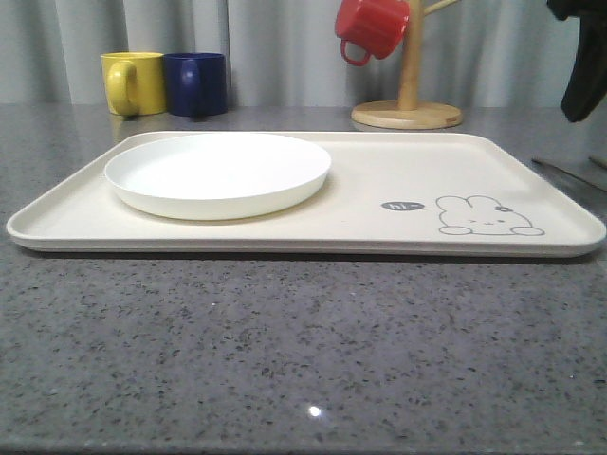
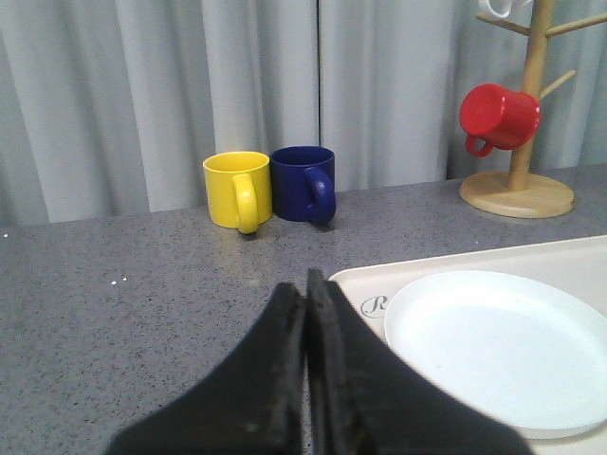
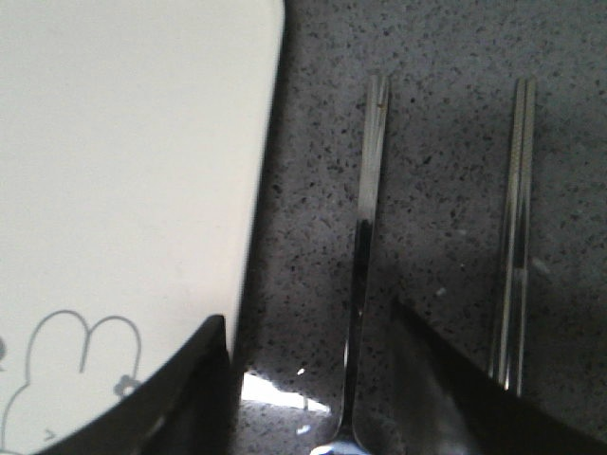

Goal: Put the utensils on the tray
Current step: 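Lower the right gripper onto the silver fork and grasp it, then carry the fork with the right gripper and set it on the tray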

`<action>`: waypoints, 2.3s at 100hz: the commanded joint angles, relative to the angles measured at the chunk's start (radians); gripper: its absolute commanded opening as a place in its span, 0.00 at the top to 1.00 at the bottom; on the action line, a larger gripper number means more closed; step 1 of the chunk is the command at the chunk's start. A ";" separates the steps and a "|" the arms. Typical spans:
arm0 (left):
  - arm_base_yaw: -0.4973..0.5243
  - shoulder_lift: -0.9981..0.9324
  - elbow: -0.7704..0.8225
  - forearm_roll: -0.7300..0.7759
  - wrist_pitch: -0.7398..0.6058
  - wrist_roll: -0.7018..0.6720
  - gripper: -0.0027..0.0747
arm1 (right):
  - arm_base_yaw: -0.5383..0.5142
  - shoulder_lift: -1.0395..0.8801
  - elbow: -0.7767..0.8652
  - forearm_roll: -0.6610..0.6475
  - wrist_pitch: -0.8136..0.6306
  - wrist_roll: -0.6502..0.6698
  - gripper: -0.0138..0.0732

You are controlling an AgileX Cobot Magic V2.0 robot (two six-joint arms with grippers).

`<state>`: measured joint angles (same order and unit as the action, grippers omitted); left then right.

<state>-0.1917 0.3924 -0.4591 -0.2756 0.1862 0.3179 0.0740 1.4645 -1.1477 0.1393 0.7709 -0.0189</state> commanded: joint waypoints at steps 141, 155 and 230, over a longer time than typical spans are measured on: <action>-0.005 0.005 -0.026 -0.008 -0.083 -0.011 0.99 | 0.011 -0.039 -0.085 -0.030 0.039 0.117 0.80; -0.005 0.005 -0.025 -0.008 -0.083 -0.011 0.99 | 0.072 -0.074 -0.123 -0.032 0.049 0.181 0.80; -0.005 0.005 -0.025 -0.008 -0.083 -0.011 0.99 | 0.461 0.129 -0.146 -0.384 -0.153 0.810 0.80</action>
<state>-0.1917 0.3924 -0.4584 -0.2756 0.1862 0.3179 0.5321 1.6039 -1.2505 -0.2084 0.6792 0.7682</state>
